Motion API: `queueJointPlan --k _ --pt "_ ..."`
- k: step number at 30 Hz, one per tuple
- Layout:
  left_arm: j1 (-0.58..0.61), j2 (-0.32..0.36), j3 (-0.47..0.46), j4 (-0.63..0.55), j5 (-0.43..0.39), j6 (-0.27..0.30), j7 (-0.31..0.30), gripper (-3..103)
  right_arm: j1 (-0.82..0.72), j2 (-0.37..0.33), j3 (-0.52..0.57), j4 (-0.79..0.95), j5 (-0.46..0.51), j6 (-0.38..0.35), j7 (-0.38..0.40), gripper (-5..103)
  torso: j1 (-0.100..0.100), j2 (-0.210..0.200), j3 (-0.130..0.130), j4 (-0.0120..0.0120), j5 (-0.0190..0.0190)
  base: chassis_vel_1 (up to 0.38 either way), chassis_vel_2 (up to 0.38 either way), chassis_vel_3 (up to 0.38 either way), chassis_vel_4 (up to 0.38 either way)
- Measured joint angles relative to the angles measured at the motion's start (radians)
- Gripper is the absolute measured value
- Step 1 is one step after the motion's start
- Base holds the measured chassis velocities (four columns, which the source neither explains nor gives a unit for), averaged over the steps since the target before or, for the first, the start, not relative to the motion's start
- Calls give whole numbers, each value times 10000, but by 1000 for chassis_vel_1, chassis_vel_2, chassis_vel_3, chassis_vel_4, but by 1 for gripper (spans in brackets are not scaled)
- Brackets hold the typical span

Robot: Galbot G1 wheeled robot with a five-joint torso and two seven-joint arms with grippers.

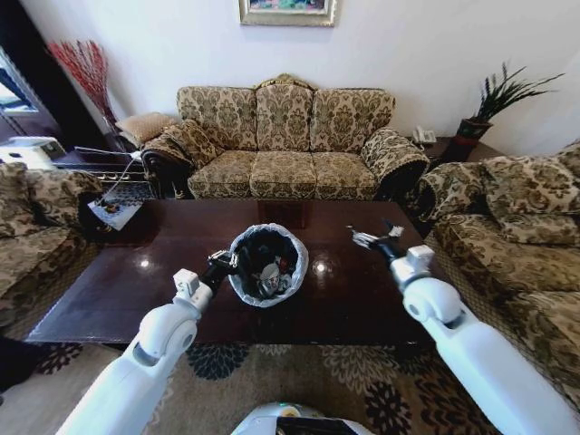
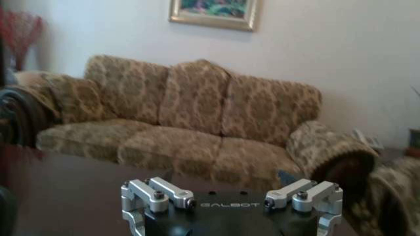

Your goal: Move to the front of the table and place the trash on the table into the trash bin.

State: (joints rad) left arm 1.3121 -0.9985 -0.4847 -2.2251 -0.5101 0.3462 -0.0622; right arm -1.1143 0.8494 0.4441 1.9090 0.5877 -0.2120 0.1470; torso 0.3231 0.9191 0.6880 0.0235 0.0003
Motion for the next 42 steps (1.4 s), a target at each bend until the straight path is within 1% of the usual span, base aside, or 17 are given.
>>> queueJointPlan --k 6,12,15,17,18,20,21,25,26,28,30,31,34,35,36,40,42 --pt "-3 -68 118 59 46 -6 -1 2 -503 422 395 -814 -302 394 -42 100 0 0 -1 0 -2 -70 -85 80 97" --pt "120 -117 111 -10 150 -6 4 2 -440 665 397 -1440 -454 592 -9 100 0 0 0 2 1 -190 -183 216 196" --pt "177 -151 83 -37 185 -6 8 2 -405 743 365 -1733 -459 704 -5 100 1 0 0 -3 -1 -270 -268 259 276" --pt "191 -198 83 -37 218 -6 10 2 -372 829 270 -2063 -539 1083 2 100 1 0 0 -5 -5 -282 -310 253 280" --pt "191 -198 83 -37 218 -6 10 2 -372 829 270 -2063 -539 1083 2 100 1 0 0 -5 -5 -282 -310 243 271" --pt "190 -234 105 -41 230 -6 11 2 -378 945 189 -2381 -665 1456 -29 100 0 0 -1 -1 1 -251 -250 224 235" --pt "186 -253 123 -67 231 -6 20 2 -461 1047 125 -2574 -690 1639 -44 100 0 0 -1 -9 -2 -203 -173 166 190" --pt "183 -268 135 -82 236 4 24 2 -646 1246 15 -2754 -688 1805 -110 100 0 0 0 -8 6 -102 -129 116 80" --pt "183 -281 150 -81 259 11 23 2 -784 1469 -163 -2922 -688 2010 -218 100 0 0 0 -6 5 0 0 0 0" --pt "182 -290 154 -79 266 14 23 2 -806 1524 -215 -2957 -688 2061 -254 100 0 0 -1 -3 -3 0 0 0 0" --pt "184 -314 171 -55 292 24 15 2 -852 1721 -441 -3085 -724 2231 -424 100 0 0 -1 4 -22 34 42 -14 -3" --pt "190 -333 173 -48 310 29 5 2 -838 1843 -615 -3172 -792 2316 -539 100 0 0 -1 12 -10 68 83 -32 -31" --pt "201 -354 172 -44 320 30 2 2 -750 1971 -835 -3321 -906 2336 -587 100 0 0 -1 10 -1 59 72 -26 -28" --pt "210 -362 169 -38 321 31 5 2 -589 2095 -993 -3534 -1023 2343 -590 100 0 0 -1 2 -10 0 0 0 0" --pt "216 -363 163 -33 322 32 6 2 -441 2210 -1073 -3724 -1093 2341 -586 100 0 0 -1 -3 -3 0 0 0 0" --pt "229 -343 133 -24 322 32 11 2 -219 2340 -1101 -3919 -1003 2139 -561 101 1 0 0 -5 3 0 0 0 0" --pt "223 -318 111 17 321 32 18 2 -116 2325 -1084 -3982 -786 1980 -578 95 1 0 -1 -5 -4 0 0 0 0"
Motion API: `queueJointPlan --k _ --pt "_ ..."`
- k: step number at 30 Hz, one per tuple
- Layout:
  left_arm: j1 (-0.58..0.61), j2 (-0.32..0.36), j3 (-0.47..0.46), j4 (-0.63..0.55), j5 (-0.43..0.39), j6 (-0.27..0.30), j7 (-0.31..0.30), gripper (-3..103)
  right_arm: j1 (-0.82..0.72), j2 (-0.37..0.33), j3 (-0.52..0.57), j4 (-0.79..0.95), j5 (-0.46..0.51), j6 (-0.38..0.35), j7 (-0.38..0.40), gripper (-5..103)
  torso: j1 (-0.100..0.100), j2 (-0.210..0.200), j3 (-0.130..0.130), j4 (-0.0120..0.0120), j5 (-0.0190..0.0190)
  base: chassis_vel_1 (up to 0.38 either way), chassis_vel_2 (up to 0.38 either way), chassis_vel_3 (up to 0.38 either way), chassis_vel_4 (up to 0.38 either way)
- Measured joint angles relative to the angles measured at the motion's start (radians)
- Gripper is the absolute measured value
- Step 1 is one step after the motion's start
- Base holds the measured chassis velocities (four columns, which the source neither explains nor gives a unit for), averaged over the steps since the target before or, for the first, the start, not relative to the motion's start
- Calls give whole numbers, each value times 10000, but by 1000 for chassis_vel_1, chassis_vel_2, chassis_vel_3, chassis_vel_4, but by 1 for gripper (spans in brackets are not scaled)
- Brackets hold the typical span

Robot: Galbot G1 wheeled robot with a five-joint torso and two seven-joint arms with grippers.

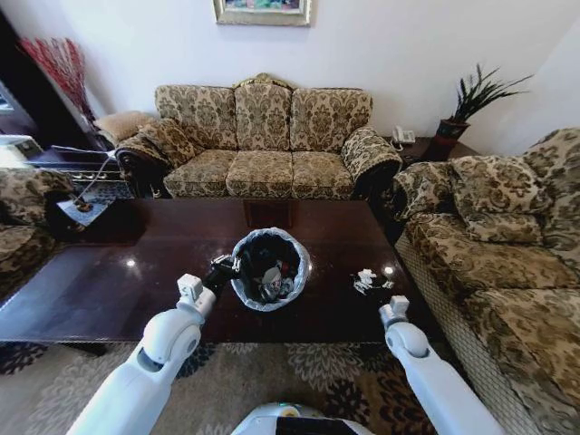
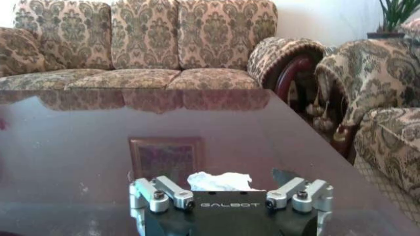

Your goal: Move to the front of the table and place the trash on the table into the trash bin.

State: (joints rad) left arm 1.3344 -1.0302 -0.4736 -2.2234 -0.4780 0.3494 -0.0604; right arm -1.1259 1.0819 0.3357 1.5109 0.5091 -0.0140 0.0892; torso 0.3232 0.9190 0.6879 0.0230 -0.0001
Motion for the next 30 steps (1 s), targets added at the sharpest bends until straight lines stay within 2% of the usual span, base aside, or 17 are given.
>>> queueJointPlan --k 1,4,5,7,9,13,14,15,17,18,19,21,25,30 --pt "0 0 0 0 0 0 0 2 0 0 0 0 0 0 0 95 0 0 0 0 0 0 0 0 0" --pt "-26 -18 6 80 -1 0 -6 2 62 -48 2 -159 75 -45 -28 79 0 0 0 7 -1 0 0 0 0" --pt "-26 -18 6 80 -1 0 -6 2 62 -48 2 -159 75 -45 -28 79 0 0 0 7 -1 0 0 0 0" --pt "-50 -35 45 159 2 0 14 2 83 -93 -10 -328 105 -50 -36 68 0 0 0 5 1 0 0 0 0" --pt "-61 -36 61 185 13 0 24 2 107 -113 -12 -412 111 -50 -37 68 0 0 0 1 2 0 0 0 0" --pt "-103 7 109 204 18 1 38 2 212 -201 18 -685 226 -47 -36 45 0 0 0 5 2 0 0 0 0" --pt "-103 7 109 204 18 1 38 2 212 -201 18 -685 226 -47 -36 45 0 0 0 5 2 0 0 0 0" --pt "-107 12 112 204 16 3 38 2 215 -220 27 -699 241 -47 -36 40 0 0 0 6 1 0 0 0 0" --pt "-110 16 114 204 14 4 39 2 214 -231 41 -701 250 -49 -36 40 0 0 0 6 1 0 0 0 0" --pt "-116 18 117 204 9 5 41 2 214 -234 82 -701 270 -55 -26 28 0 0 0 5 1 0 0 0 0" --pt "-116 18 121 204 4 5 44 2 211 -231 110 -699 276 -60 -6 23 0 0 0 4 1 0 0 0 0" --pt "-116 18 123 203 2 5 46 2 208 -227 125 -695 278 -63 8 23 0 0 0 4 2 0 0 0 0" --pt "-108 34 123 166 -14 6 47 2 222 -183 161 -687 269 -44 101 3 0 0 0 4 2 0 0 0 0" --pt "-63 122 95 100 -49 6 48 2 246 -229 253 -88 240 29 218 1 0 0 1 3 5 0 0 0 0"
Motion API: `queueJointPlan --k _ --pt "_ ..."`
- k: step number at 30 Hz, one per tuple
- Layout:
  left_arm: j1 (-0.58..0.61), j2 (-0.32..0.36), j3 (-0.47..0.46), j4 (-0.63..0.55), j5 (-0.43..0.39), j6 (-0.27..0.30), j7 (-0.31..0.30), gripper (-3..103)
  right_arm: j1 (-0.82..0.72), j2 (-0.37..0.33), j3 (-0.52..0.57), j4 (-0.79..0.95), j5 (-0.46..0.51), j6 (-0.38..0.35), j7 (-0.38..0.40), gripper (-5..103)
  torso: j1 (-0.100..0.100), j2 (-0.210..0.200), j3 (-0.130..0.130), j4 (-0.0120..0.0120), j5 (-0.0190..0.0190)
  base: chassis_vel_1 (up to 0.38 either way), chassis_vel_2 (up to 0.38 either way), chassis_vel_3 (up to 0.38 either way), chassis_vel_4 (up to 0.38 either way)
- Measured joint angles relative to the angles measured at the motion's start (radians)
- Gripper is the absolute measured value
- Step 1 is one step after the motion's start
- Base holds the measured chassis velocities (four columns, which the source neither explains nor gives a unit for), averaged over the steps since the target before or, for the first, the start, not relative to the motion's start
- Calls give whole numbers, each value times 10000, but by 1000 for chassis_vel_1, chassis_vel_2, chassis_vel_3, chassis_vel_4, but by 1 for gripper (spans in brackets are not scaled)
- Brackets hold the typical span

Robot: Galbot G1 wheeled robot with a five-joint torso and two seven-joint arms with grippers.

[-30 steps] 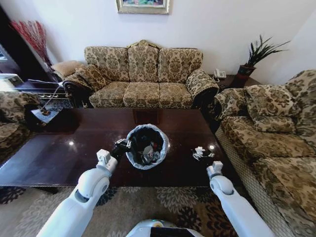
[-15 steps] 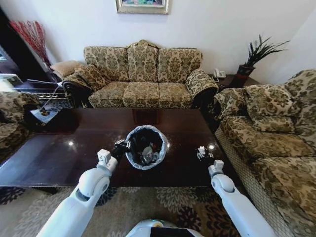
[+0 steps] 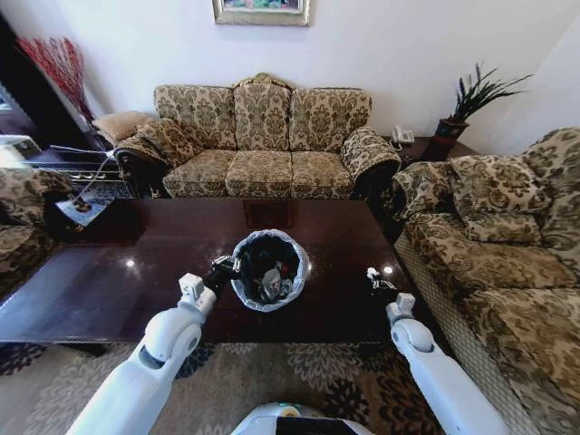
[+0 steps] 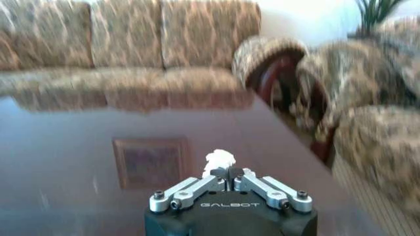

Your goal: Move to the front of the table and place the trash on the table into the trash bin.

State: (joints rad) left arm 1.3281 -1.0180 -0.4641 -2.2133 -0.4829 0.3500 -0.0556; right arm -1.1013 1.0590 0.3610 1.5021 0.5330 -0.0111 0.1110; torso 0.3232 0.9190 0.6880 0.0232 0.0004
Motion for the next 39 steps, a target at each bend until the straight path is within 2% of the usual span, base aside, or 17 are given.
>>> queueJointPlan --k 2,3,5,8,10,12,14,15,17,22,28,31,33,34,35,37,39 --pt "37 44 -40 -37 -10 0 0 2 0 -303 80 1365 267 -211 238 0 0 0 0 1 -5 0 0 0 0" --pt "37 44 -40 -37 -10 0 0 2 0 -303 80 1365 267 -211 238 0 0 0 0 1 -5 0 0 0 0" --pt "61 29 -45 -46 -10 0 13 2 7 -683 220 3140 654 -666 411 0 0 0 0 1 -6 0 0 0 0" --pt "63 -18 -37 -47 -10 0 19 2 81 -1031 238 4496 985 -1013 504 0 0 0 -1 2 -9 0 0 0 0" --pt "46 -74 29 -41 -2 0 66 2 287 -1611 -144 6129 1481 -1307 523 0 -1 1 -1 1 -8 0 0 0 0" --pt "34 -99 49 -26 5 -2 98 2 358 -1805 -334 6605 1658 -1401 533 0 -1 1 -1 2 -8 0 0 0 0" --pt "-18 -176 133 26 50 -12 178 2 517 -2360 -895 8110 2463 -1808 449 0 0 0 -1 3 -7 0 0 0 0" --pt "-18 -176 133 26 50 -12 178 2 517 -2360 -895 8110 2463 -1808 449 0 0 0 -1 3 -7 0 0 0 0" --pt "-55 -207 240 56 79 -16 240 2 592 -2850 -1423 9084 3277 -2313 110 0 -1 1 -2 -1 -6 0 0 0 0" --pt "-98 -257 269 60 124 -31 289 2 438 -3355 -2287 9451 3074 -2421 -511 0 -1 0 -1 2 -4 0 0 0 0" --pt "-135 -326 277 58 160 -46 298 2 198 -3461 -2748 9470 2370 -2706 -840 -1 -1 1 -1 0 -4 0 0 0 0" --pt "-119 -437 282 -17 168 -46 305 2 293 -3355 -3087 9275 1973 -2808 -848 15 -1 1 -1 1 -4 0 0 0 0" --pt "-97 -455 284 -56 168 -47 306 2 332 -3282 -3152 9168 1914 -2813 -832 15 0 0 -1 2 -4 0 0 0 0" --pt "-61 -469 285 -96 174 -47 307 2 373 -3154 -3211 9004 1815 -2811 -823 25 0 0 -1 2 -3 0 0 0 0" --pt "-61 -469 285 -96 174 -47 307 2 373 -3154 -3211 9004 1815 -2811 -823 25 0 0 -1 2 -3 0 0 0 0" --pt "-18 -466 256 -124 193 -47 307 2 387 -3022 -3241 8849 1741 -2787 -769 36 -1 0 -1 2 -4 0 0 0 0" --pt "-15 -460 241 -127 197 -47 307 2 382 -2997 -3217 8820 1739 -2776 -737 36 -1 1 -1 2 -3 0 0 0 0"
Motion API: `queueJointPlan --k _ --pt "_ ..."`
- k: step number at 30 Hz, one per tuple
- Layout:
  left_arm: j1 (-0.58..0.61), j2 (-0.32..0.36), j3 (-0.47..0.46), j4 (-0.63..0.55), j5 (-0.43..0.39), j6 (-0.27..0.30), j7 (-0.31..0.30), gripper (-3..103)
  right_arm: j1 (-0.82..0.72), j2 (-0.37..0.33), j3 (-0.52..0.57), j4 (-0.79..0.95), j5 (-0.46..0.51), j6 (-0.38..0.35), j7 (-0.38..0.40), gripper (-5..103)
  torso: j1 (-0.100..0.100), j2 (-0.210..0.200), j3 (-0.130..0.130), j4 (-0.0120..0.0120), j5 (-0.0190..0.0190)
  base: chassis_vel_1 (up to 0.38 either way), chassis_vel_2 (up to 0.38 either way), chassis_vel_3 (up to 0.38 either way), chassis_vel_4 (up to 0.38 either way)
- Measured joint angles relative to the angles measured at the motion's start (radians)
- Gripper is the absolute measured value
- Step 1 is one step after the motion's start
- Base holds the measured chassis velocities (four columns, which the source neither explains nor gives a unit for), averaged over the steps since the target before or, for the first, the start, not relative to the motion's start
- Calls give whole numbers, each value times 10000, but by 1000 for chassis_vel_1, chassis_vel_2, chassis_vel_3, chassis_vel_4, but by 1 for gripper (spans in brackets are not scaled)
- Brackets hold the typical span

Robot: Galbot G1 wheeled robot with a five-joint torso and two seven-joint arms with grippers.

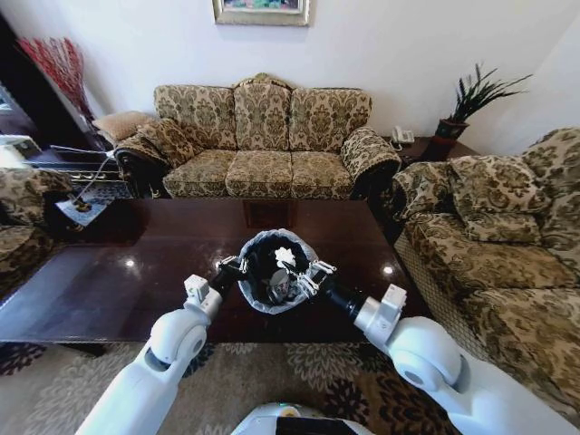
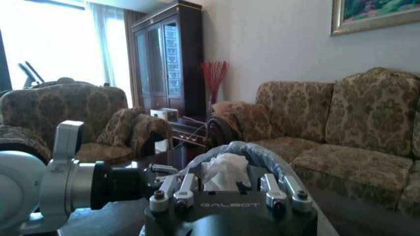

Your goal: Move to the front of the table and place the trash on the table into the trash bin.

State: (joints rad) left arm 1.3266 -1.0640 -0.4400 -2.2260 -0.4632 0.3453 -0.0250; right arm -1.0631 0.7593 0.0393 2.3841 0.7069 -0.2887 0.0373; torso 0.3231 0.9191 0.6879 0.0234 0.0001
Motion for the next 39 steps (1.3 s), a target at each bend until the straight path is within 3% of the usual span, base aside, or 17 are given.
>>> queueJointPlan --k 1,2,3,6,10,14,16,32,36,39 --pt "1 2 -2 -1 2 0 -1 2 -3 7 23 -11 1 7 12 36 0 0 0 0 0 0 0 0 0" --pt "2 3 -2 -2 4 3 -1 2 -13 10 71 -34 8 35 33 47 0 0 0 0 -1 0 0 0 0" --pt "2 3 -2 -2 4 3 -1 2 -13 10 71 -34 8 35 33 47 0 0 0 0 -1 0 0 0 0" --pt "-1 -26 17 -11 20 21 -6 2 -23 11 139 -84 12 108 50 63 0 0 0 -1 -1 0 0 0 0" --pt "-3 -37 25 -14 42 28 -7 2 -15 74 169 -145 24 126 99 74 0 0 0 -1 0 0 0 0 0" --pt "-32 -67 17 -14 58 29 -7 2 66 118 235 -284 122 151 154 95 0 0 0 0 -1 0 0 0 0" --pt "-34 -79 13 -10 60 30 -7 2 83 109 243 -288 155 152 155 99 1 0 1 -1 -1 0 0 0 0" --pt "-75 -139 30 73 85 49 3 2 333 174 215 -490 128 379 268 100 1 0 1 -1 -1 0 0 0 0" --pt "-78 -98 13 95 67 54 1 2 333 231 526 -346 73 616 482 100 0 0 0 0 -1 0 0 0 0" --pt "-55 -79 -22 95 44 54 -6 2 383 262 883 -274 134 964 1072 100 0 0 1 0 -1 0 0 0 0"
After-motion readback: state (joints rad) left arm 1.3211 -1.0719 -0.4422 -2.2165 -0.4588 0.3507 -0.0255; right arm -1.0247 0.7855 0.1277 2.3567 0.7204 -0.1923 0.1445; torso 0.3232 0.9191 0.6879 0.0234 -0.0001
